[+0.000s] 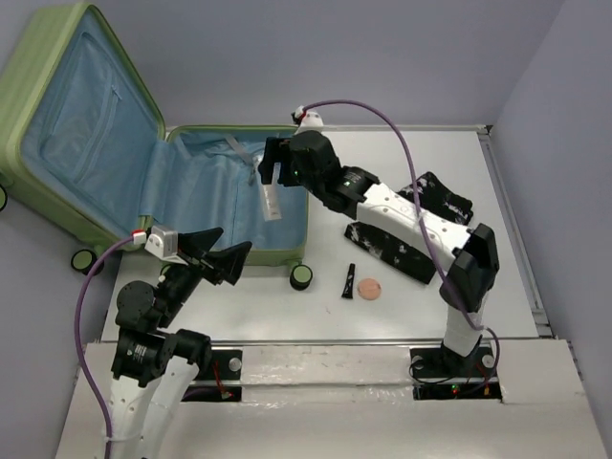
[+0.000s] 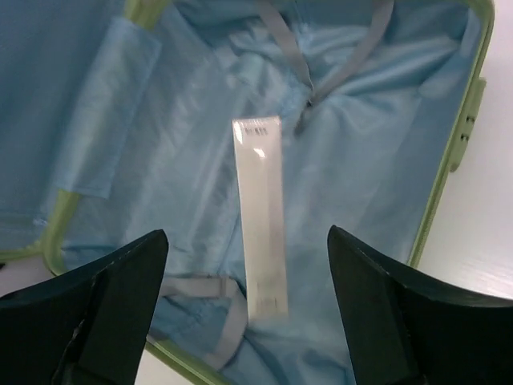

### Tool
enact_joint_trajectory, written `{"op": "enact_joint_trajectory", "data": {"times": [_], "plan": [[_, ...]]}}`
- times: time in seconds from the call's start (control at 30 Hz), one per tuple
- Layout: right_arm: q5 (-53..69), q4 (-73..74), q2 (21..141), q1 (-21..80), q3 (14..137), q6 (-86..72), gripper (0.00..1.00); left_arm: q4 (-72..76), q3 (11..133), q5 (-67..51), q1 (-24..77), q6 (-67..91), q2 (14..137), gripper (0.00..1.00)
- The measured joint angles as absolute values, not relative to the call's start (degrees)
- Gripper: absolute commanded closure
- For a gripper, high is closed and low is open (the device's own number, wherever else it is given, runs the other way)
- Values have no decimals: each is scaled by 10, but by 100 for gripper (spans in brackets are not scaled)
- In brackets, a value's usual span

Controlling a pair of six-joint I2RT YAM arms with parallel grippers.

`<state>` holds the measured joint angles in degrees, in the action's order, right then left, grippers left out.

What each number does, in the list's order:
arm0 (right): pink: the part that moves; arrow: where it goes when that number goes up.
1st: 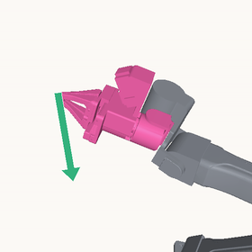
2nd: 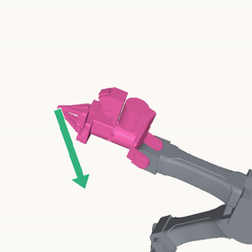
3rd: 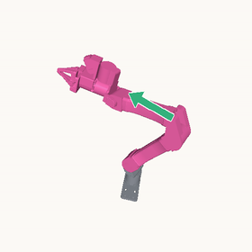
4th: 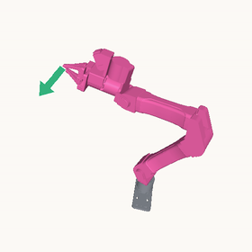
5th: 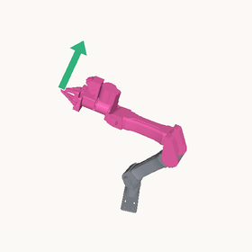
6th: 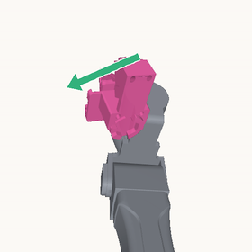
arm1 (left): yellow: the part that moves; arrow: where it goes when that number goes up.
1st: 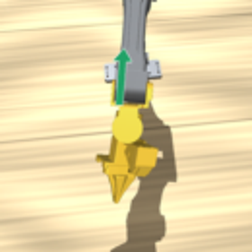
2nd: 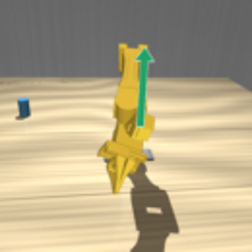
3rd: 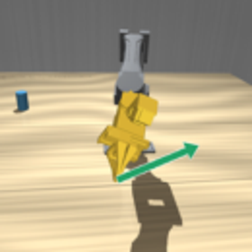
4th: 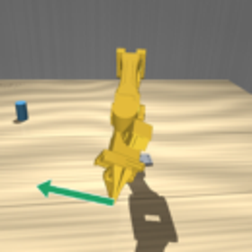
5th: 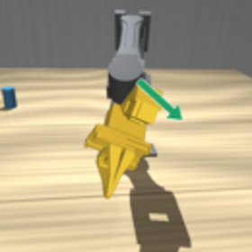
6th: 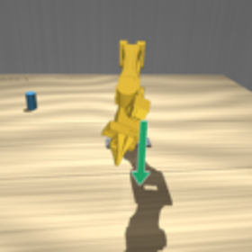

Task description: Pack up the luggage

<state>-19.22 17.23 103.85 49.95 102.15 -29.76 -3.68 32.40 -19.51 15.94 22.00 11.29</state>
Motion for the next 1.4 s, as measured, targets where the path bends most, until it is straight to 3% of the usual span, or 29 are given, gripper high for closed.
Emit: {"op": "enact_joint_trajectory", "data": {"times": [0.07, 0.13, 0.33, 0.43, 0.77, 0.9, 1.07, 1.23, 1.37, 1.4], "plan": [[-183, 170, 1067, 500, 1024, -292, 18, -39, 324, -192, 159, 220, 113, 1], [-184, 169, 1043, 500, 938, -291, 25, -41, 324, -192, 159, 220, 113, 1], [-212, 193, 853, 502, 615, -314, 33, -41, 324, -196, 158, 220, 113, 1], [-223, 211, 780, 502, 517, -341, 34, -41, 324, -198, 156, 220, 113, 1], [-229, 207, 822, 491, 437, -398, 49, -41, 324, -197, 156, 220, 113, 1], [-220, 183, 859, 488, 437, -401, 70, -41, 324, -200, 156, 220, 113, 1], [-221, 168, 889, 487, 455, -399, 86, -41, 324, -202, 156, 220, 112, 1], [-219, 166, 865, 487, 477, -389, 86, -41, 324, -205, 156, 220, 111, 1], [-190, 174, 852, 487, 608, -362, 84, -41, 324, -206, 156, 220, 111, 1], [-178, 168, 861, 487, 652, -358, 52, -41, 324, -206, 156, 220, 111, 1]]}}
